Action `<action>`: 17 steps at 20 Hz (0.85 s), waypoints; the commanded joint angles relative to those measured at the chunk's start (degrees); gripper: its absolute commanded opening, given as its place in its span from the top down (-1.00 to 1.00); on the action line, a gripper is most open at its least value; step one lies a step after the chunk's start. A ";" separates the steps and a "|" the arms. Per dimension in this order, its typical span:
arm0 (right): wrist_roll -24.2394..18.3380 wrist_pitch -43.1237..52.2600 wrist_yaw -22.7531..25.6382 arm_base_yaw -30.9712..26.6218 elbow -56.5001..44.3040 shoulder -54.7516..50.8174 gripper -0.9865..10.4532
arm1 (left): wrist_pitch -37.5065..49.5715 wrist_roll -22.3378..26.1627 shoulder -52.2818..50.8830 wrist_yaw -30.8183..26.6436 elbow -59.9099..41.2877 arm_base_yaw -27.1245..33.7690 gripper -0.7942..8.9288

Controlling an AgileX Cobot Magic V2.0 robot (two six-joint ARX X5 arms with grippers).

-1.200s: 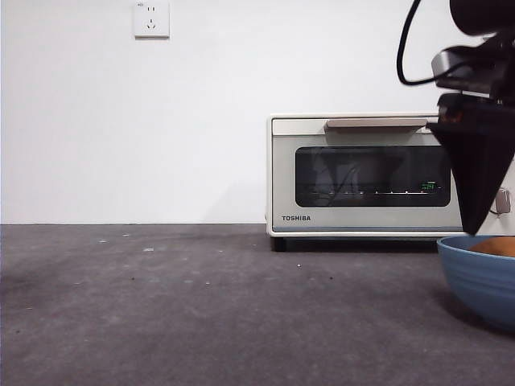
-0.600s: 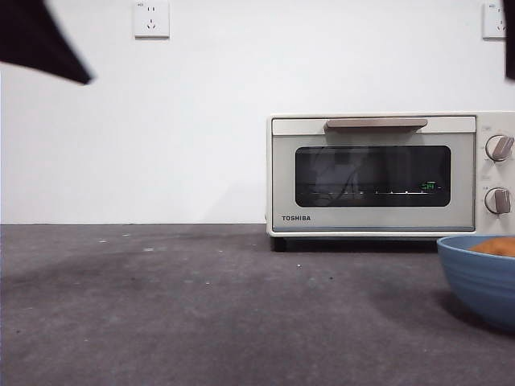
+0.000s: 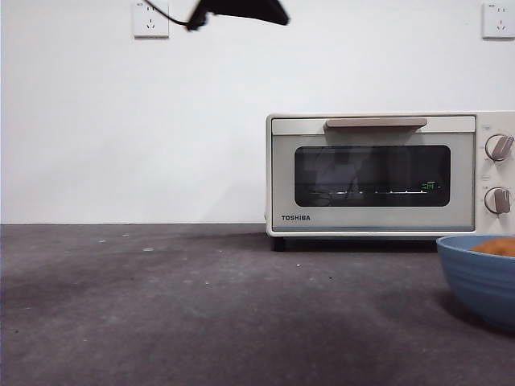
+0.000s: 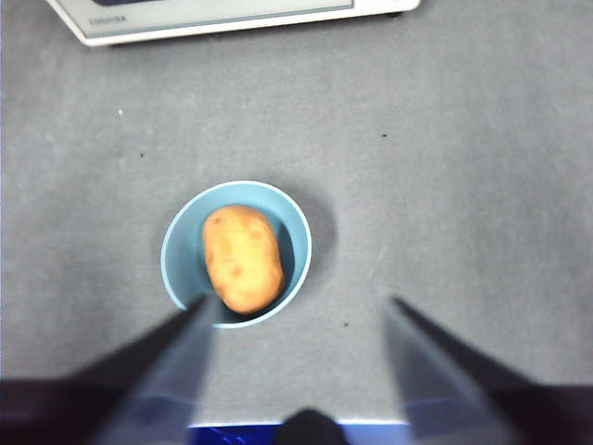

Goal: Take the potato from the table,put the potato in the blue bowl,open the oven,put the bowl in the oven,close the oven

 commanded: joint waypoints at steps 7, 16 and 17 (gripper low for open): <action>6.27 -4.59 -2.95 0.04 -0.66 -11.96 0.86 | 2.05 10.25 17.20 -2.93 16.72 -4.72 0.85; 7.69 -0.81 -7.37 0.04 -10.88 -14.40 0.86 | 9.77 28.26 21.59 -19.02 16.70 -8.74 0.85; 7.37 1.33 -8.46 0.04 -12.07 -15.04 0.86 | 9.75 28.68 22.21 -18.99 16.70 -8.74 0.85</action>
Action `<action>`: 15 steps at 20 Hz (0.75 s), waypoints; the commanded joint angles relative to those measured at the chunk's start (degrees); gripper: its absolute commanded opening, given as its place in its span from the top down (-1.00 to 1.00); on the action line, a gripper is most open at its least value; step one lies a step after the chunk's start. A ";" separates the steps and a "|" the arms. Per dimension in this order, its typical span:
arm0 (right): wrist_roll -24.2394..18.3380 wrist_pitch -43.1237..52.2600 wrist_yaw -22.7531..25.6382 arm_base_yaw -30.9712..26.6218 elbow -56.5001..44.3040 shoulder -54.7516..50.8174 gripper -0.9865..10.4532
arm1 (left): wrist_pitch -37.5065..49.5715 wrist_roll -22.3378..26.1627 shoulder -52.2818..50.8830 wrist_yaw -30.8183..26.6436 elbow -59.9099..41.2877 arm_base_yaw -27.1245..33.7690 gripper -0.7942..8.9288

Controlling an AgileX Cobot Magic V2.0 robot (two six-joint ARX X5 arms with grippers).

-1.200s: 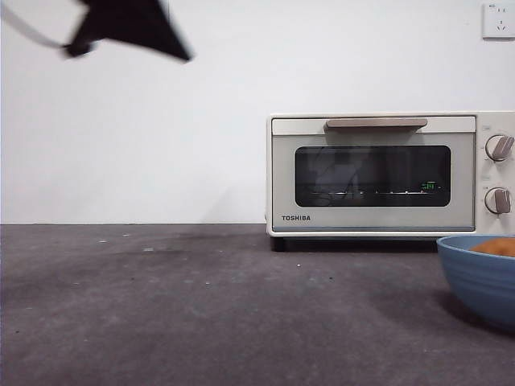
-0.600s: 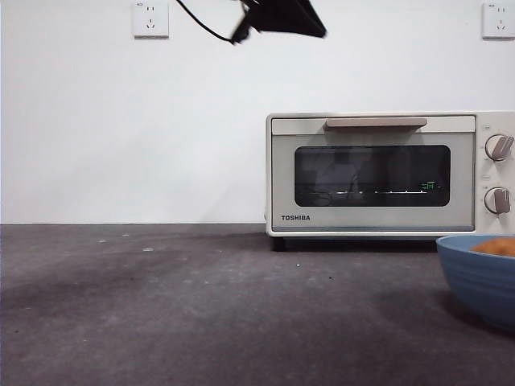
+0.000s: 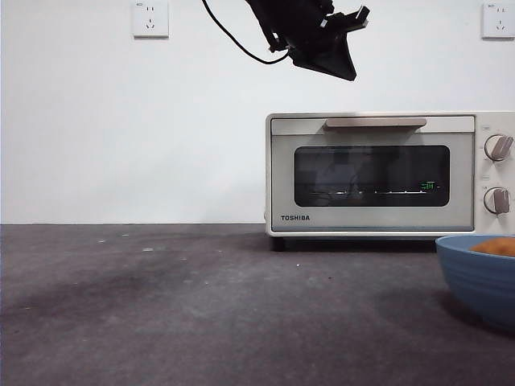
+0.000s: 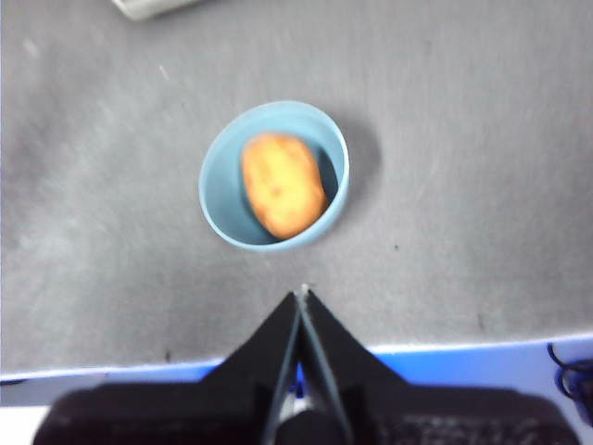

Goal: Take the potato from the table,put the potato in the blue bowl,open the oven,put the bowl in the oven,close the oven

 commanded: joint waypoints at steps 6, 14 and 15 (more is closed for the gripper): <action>-0.48 11.58 -7.76 0.02 -3.72 -2.73 0.86 | -0.22 2.56 5.53 -0.24 0.11 0.44 0.85; -0.50 11.21 -7.69 0.02 -3.78 -2.80 0.85 | -3.30 2.49 6.21 -0.26 0.11 0.66 0.85; -0.48 11.23 -7.69 0.02 -3.78 -2.80 0.85 | -4.13 2.12 6.21 -0.13 0.11 0.63 0.85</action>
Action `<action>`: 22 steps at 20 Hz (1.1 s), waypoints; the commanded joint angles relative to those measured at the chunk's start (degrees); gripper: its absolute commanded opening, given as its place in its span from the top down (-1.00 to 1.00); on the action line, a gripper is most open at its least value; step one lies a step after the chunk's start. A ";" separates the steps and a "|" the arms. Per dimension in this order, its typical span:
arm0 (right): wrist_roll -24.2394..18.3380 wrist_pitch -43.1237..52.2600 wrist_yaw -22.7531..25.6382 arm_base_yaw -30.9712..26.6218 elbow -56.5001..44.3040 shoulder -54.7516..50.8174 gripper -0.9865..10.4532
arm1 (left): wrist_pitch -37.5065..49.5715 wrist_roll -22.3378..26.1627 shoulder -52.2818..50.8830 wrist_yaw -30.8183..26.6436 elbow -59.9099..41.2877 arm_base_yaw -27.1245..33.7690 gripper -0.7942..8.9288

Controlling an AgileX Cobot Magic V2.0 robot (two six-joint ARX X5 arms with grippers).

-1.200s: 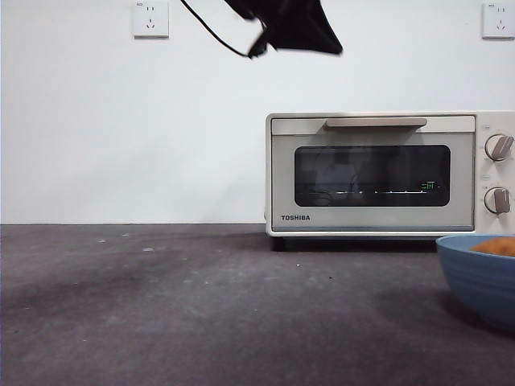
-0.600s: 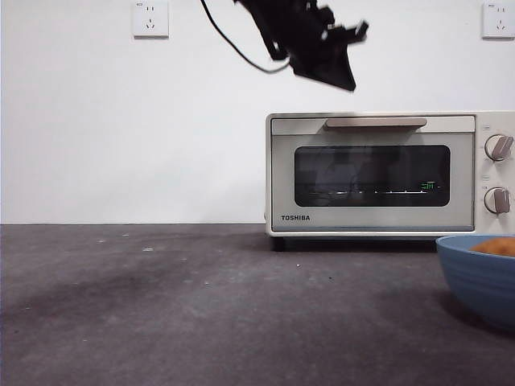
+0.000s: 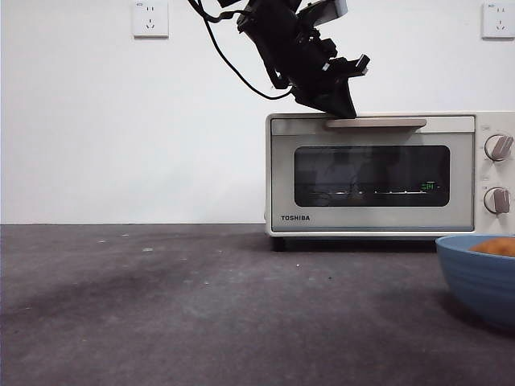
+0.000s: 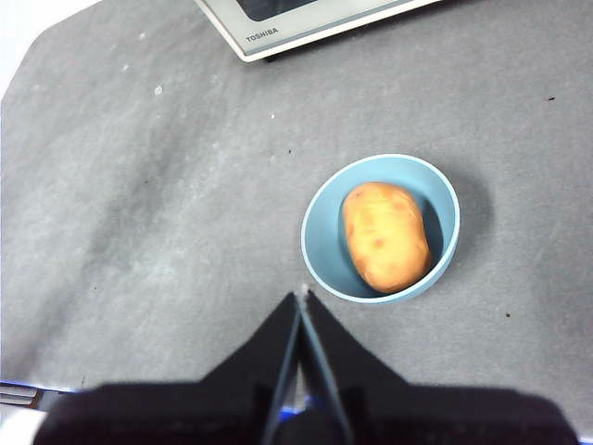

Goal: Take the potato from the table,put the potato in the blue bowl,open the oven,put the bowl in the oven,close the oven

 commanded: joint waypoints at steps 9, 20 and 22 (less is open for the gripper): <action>-0.46 2.03 2.29 0.02 -0.55 -0.39 0.85 | -10.99 -3.65 1.31 -3.41 -0.55 -1.55 0.85; -0.50 1.97 0.07 0.02 -0.52 -0.50 0.85 | -14.99 -7.30 1.31 -10.78 -3.28 -6.38 0.85; -0.61 1.90 -0.26 0.02 -0.52 -0.50 0.85 | -15.32 -8.09 1.31 -11.50 -3.39 -7.28 0.85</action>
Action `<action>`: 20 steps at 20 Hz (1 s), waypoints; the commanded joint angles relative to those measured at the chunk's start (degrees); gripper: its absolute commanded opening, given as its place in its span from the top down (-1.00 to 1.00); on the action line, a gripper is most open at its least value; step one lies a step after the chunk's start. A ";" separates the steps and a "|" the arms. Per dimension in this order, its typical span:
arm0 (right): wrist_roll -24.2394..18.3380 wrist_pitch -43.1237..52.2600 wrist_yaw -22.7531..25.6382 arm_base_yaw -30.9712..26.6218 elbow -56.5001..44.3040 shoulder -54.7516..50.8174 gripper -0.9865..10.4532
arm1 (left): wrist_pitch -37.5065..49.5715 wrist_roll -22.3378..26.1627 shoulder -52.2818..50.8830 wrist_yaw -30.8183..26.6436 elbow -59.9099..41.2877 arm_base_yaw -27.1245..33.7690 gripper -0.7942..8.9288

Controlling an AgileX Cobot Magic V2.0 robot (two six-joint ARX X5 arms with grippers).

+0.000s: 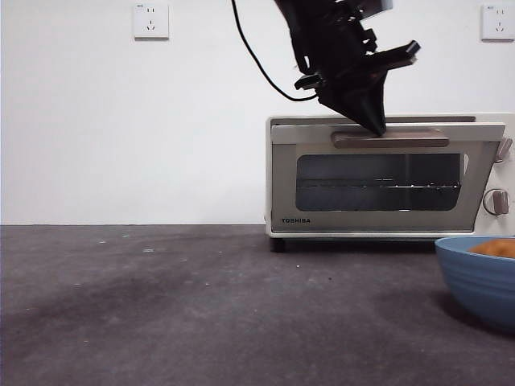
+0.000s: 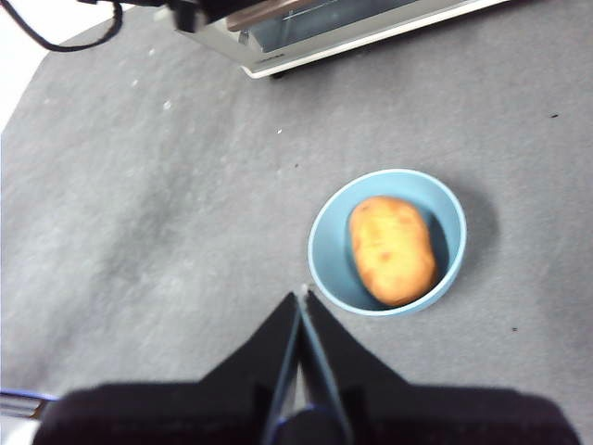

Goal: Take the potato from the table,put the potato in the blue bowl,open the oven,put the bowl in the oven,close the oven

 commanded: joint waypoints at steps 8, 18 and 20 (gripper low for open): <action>-1.64 -1.95 0.04 0.02 -0.48 -0.44 0.85 | -2.23 -1.95 3.21 -8.61 -3.21 -1.60 0.85; -3.58 -2.12 2.47 0.02 -0.48 -0.44 0.85 | -5.77 -4.57 2.97 -11.82 -5.09 -3.91 0.85; -3.63 -2.16 2.67 0.02 -0.48 -0.44 0.85 | -6.23 -5.31 2.89 -11.67 -6.67 -4.17 0.85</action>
